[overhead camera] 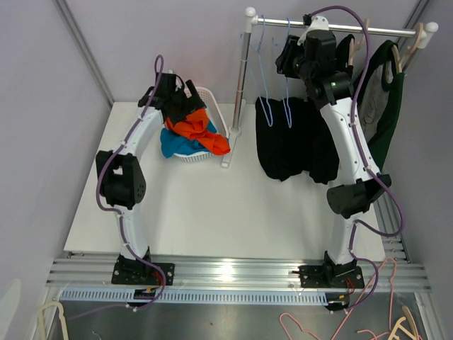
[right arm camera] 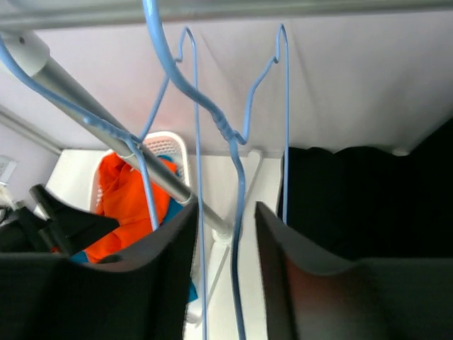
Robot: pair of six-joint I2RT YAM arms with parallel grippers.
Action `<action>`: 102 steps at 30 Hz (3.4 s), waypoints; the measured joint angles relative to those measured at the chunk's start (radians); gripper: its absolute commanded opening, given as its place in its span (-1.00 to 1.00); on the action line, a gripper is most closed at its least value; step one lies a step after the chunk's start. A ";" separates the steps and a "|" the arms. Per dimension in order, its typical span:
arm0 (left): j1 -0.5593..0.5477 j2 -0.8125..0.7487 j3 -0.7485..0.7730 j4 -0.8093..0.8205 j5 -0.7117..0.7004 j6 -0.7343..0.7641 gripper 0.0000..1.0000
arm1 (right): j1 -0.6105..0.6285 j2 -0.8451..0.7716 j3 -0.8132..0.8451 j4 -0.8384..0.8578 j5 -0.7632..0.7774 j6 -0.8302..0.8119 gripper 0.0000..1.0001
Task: Remove the t-shirt from the hanger
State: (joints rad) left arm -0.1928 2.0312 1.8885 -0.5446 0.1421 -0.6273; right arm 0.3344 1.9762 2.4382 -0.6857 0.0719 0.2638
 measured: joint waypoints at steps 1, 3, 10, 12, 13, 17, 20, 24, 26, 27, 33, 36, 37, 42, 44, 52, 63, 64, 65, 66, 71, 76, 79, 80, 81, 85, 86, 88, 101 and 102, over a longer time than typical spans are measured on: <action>0.000 -0.009 0.004 -0.008 -0.008 0.003 0.99 | -0.002 -0.010 0.000 -0.002 0.011 -0.004 0.03; -0.003 -0.045 0.004 -0.042 -0.038 0.015 0.99 | -0.003 -0.029 0.000 -0.008 0.040 -0.014 0.10; -0.130 -0.359 -0.016 -0.084 -0.201 0.092 0.99 | -0.006 -0.156 -0.057 -0.028 0.154 -0.060 0.18; -0.211 -0.488 -0.055 -0.056 -0.243 0.110 0.99 | -0.006 -0.216 -0.098 -0.047 0.206 -0.075 0.18; -0.257 -0.557 -0.080 -0.047 -0.257 0.116 0.99 | -0.005 -0.241 -0.109 -0.067 0.241 -0.081 0.29; -0.429 -0.735 -0.197 0.008 -0.323 0.143 0.99 | -0.008 -0.312 -0.113 -0.123 0.402 -0.103 0.30; -0.517 -0.770 -0.251 0.037 -0.376 0.169 0.99 | -0.048 -0.322 -0.111 -0.137 0.454 -0.113 0.28; -0.625 -0.732 -0.313 0.065 -0.414 0.210 0.99 | -0.125 -0.251 -0.048 -0.178 0.476 -0.126 0.27; -0.659 -0.710 -0.346 0.067 -0.425 0.222 0.99 | -0.149 -0.197 -0.002 -0.187 0.481 -0.134 0.26; -0.672 -0.706 -0.362 0.067 -0.428 0.229 0.99 | -0.158 -0.172 0.016 -0.188 0.480 -0.139 0.27; -0.711 -0.707 -0.425 0.097 -0.436 0.255 0.99 | -0.218 -0.061 0.074 -0.192 0.438 -0.153 0.20; -0.712 -0.722 -0.458 0.124 -0.441 0.263 0.99 | -0.251 -0.038 0.078 -0.187 0.423 -0.160 0.13; -0.713 -0.730 -0.471 0.127 -0.444 0.263 0.99 | -0.261 -0.034 0.078 -0.180 0.416 -0.163 0.11; -0.721 -0.765 -0.545 0.174 -0.451 0.272 0.99 | -0.300 -0.014 0.080 -0.125 0.375 -0.175 -0.30; -0.729 -0.783 -0.575 0.191 -0.454 0.278 0.99 | -0.308 -0.010 0.080 -0.105 0.359 -0.181 -0.39; -0.748 -0.808 -0.612 0.229 -0.472 0.303 0.99 | -0.320 -0.008 0.079 -0.018 0.304 -0.196 -0.33; -0.756 -0.834 -0.640 0.237 -0.479 0.315 0.99 | -0.286 -0.034 0.018 -0.012 0.319 -0.191 -0.03; -0.757 -0.834 -0.640 0.237 -0.479 0.315 0.99 | -0.280 -0.044 0.005 -0.015 0.321 -0.191 -0.03; -0.759 -0.834 -0.640 0.237 -0.479 0.315 0.99 | -0.275 -0.057 -0.008 -0.018 0.321 -0.190 -0.03; -0.761 -0.834 -0.640 0.237 -0.479 0.315 0.99 | -0.270 -0.068 -0.017 -0.022 0.321 -0.188 -0.03; -0.773 -0.834 -0.640 0.237 -0.477 0.314 0.99 | -0.252 -0.122 -0.050 -0.029 0.320 -0.179 -0.03; -0.786 -0.834 -0.640 0.237 -0.476 0.315 0.99 | -0.248 -0.124 -0.053 -0.013 0.315 -0.177 -0.03; -0.787 -0.832 -0.640 0.240 -0.476 0.315 0.99 | -0.251 -0.085 -0.019 -0.006 0.308 -0.178 -0.02; -0.787 -0.830 -0.640 0.243 -0.476 0.315 0.99 | -0.253 -0.064 -0.003 0.002 0.305 -0.178 -0.03; -0.787 -0.829 -0.640 0.247 -0.476 0.316 0.99 | -0.255 -0.047 0.006 0.011 0.303 -0.178 -0.03; -0.787 -0.820 -0.640 0.254 -0.476 0.323 0.99 | -0.264 0.012 0.011 0.045 0.300 -0.187 -0.36; -0.787 -0.818 -0.640 0.256 -0.476 0.325 0.99 | -0.267 0.026 0.011 0.055 0.298 -0.192 -0.60; -0.787 -0.816 -0.642 0.265 -0.477 0.332 0.99 | -0.272 0.048 0.019 0.070 0.293 -0.202 -1.00; -0.801 -0.812 -0.666 0.300 -0.476 0.346 0.99 | -0.237 0.022 -0.022 0.144 0.300 -0.309 -1.00; -0.812 -0.811 -0.666 0.303 -0.477 0.351 0.99 | -0.222 0.011 -0.025 0.146 0.306 -0.327 -1.00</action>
State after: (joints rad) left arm -1.0046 1.2198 1.2228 -0.2420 -0.3347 -0.2760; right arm 0.1120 1.9873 2.4130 -0.5396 0.3775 -0.0631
